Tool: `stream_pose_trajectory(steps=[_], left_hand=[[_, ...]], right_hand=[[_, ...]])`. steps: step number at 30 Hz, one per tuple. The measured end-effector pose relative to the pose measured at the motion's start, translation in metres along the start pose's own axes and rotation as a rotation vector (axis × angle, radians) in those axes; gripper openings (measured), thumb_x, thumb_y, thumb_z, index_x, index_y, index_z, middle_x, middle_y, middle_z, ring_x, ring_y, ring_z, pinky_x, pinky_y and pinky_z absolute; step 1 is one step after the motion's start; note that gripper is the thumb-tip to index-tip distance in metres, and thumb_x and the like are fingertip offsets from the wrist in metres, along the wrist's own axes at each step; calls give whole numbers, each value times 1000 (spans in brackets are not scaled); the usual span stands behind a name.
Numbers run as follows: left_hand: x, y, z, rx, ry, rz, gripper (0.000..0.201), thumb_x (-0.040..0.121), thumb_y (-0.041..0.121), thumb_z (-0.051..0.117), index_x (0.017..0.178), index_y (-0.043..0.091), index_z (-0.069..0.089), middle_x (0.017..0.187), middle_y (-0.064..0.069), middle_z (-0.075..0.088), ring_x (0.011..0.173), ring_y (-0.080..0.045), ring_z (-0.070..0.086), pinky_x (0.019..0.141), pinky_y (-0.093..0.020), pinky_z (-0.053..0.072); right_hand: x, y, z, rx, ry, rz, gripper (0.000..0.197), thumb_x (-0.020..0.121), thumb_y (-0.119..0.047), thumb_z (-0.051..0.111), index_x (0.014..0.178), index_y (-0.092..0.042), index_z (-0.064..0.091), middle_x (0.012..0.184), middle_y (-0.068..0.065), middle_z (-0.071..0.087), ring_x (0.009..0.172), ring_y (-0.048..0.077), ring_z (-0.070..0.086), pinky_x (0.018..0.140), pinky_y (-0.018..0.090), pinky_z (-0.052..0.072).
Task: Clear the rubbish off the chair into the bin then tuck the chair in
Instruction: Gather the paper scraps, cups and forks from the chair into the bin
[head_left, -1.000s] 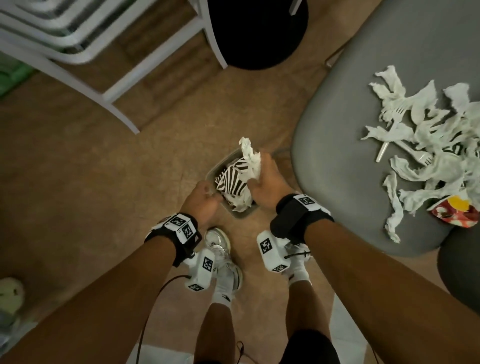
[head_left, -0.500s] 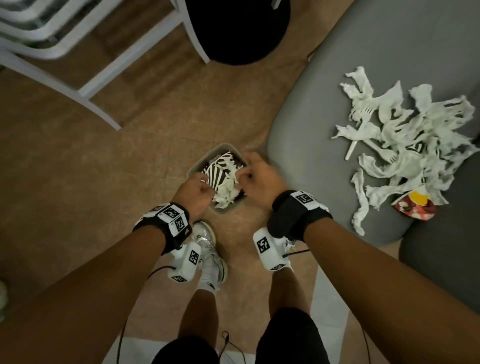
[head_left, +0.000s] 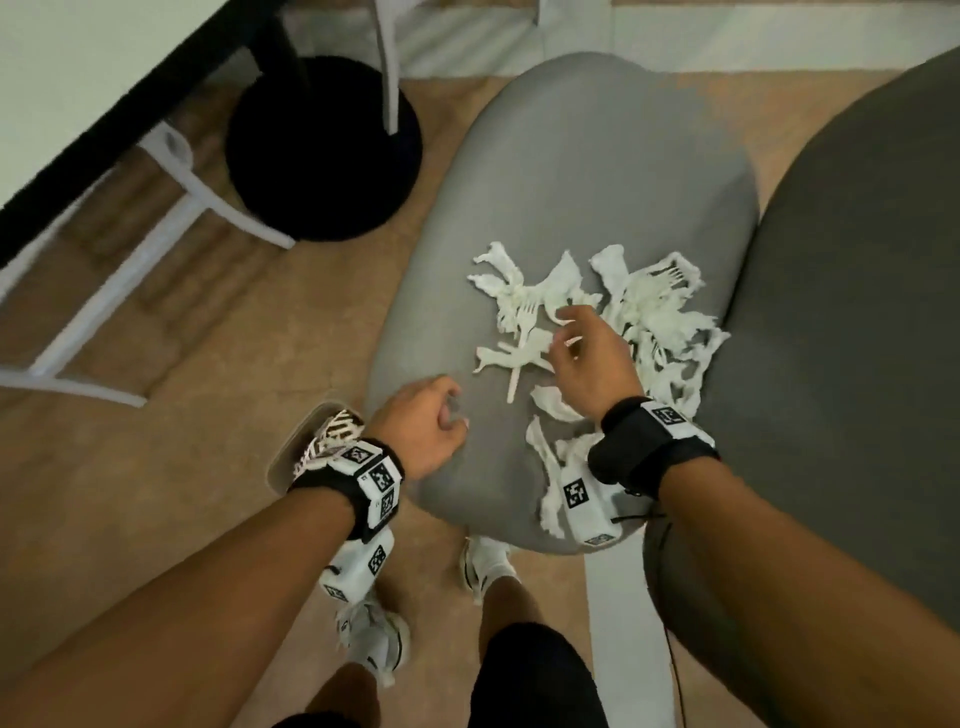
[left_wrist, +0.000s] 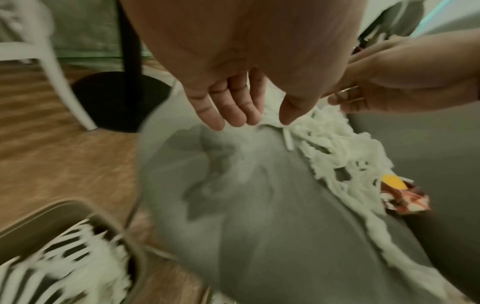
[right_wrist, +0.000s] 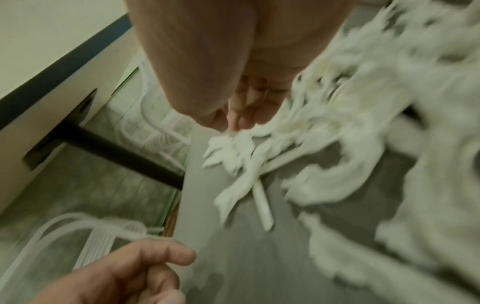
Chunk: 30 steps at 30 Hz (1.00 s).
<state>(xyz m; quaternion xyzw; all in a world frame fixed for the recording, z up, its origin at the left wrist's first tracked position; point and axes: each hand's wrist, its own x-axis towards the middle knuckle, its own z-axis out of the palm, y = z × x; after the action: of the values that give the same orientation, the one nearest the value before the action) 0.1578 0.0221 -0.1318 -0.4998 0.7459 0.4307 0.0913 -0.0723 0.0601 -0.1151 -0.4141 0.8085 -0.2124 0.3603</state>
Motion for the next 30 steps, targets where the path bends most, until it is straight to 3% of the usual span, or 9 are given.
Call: stream_pose_trajectory(steps=[4, 8, 11, 14, 18, 22, 27, 30], left_hand=[[45, 70, 24, 132, -48, 202, 49, 87, 37, 61, 132, 22, 49, 121, 1, 48, 116, -19, 45, 100, -35, 43], [82, 128, 54, 218, -23, 342, 69, 82, 36, 65, 145, 26, 37, 142, -2, 31, 131, -22, 31, 109, -38, 37], [103, 144, 71, 391, -102, 353, 84, 78, 39, 70, 149, 37, 26, 154, -1, 16, 137, -26, 21, 111, -44, 31], [114, 138, 73, 583, -153, 354, 73, 80, 34, 72, 144, 39, 36, 149, -3, 26, 132, -29, 28, 104, -48, 35], [123, 123, 57, 438, -144, 350, 50, 89, 27, 66, 135, 29, 47, 126, 2, 47, 117, -23, 44, 98, -41, 41], [124, 116, 36, 249, -117, 350, 41, 96, 26, 60, 135, 19, 49, 129, -1, 52, 122, -22, 47, 102, -36, 41], [118, 112, 23, 194, -78, 332, 40, 104, 31, 43, 142, 19, 44, 137, -6, 55, 121, -25, 54, 100, -35, 45], [112, 112, 22, 221, -83, 340, 39, 102, 17, 43, 141, 19, 45, 139, -5, 54, 122, -24, 55, 101, -31, 43]], right_hand=[[25, 51, -55, -74, 136, 123, 39, 92, -17, 58, 131, -15, 55, 129, 10, 53, 117, 29, 55, 105, 41, 44], [46, 79, -85, -90, 152, 270, 44, 92, -14, 59, 135, -16, 51, 142, 11, 42, 132, 30, 42, 114, 38, 34], [63, 92, -92, -94, 179, 265, 43, 91, -13, 58, 133, -15, 50, 139, 10, 44, 127, 30, 45, 110, 38, 37], [82, 101, -93, -98, 195, 274, 46, 92, -16, 58, 136, -11, 47, 141, 11, 46, 128, 32, 46, 110, 40, 38], [105, 106, -87, -90, 163, 299, 53, 92, -18, 59, 141, -10, 41, 144, 12, 47, 132, 32, 45, 112, 42, 38], [118, 107, -81, -110, 147, 312, 56, 89, -19, 63, 140, -12, 42, 143, 14, 47, 131, 35, 45, 111, 43, 38], [123, 102, -78, -108, 106, 331, 35, 91, -20, 62, 126, -17, 61, 130, 12, 61, 120, 33, 56, 103, 38, 44], [119, 96, -80, -72, 136, 279, 32, 94, -26, 58, 123, -16, 65, 126, 13, 62, 117, 33, 58, 101, 34, 44]])
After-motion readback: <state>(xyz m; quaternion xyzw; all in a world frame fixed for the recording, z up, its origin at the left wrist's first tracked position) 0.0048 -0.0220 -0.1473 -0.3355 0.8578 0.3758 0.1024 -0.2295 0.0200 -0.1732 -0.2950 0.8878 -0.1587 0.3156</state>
